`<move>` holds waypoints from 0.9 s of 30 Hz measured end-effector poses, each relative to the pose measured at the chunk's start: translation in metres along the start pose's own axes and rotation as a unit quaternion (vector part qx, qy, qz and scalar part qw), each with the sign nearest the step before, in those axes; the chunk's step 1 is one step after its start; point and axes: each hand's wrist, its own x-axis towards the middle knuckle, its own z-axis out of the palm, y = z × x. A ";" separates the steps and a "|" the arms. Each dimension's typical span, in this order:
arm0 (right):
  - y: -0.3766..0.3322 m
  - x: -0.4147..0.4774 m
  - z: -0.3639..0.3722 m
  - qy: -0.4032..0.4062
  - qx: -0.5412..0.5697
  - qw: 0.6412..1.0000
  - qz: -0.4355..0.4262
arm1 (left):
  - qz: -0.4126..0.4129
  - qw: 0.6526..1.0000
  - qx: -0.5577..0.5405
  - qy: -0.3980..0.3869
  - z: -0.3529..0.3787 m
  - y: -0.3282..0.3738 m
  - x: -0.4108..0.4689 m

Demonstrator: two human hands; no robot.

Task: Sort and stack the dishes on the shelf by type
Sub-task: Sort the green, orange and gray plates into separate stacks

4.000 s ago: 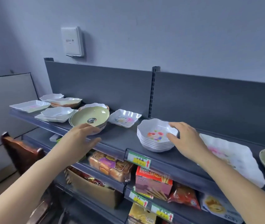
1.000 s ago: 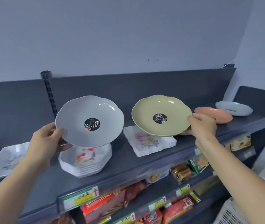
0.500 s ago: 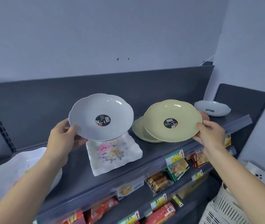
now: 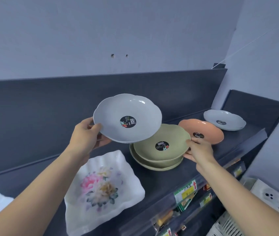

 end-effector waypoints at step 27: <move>-0.056 0.170 -0.110 -0.057 0.007 0.994 -0.098 | -0.016 0.993 0.024 -0.115 0.280 -0.013 0.098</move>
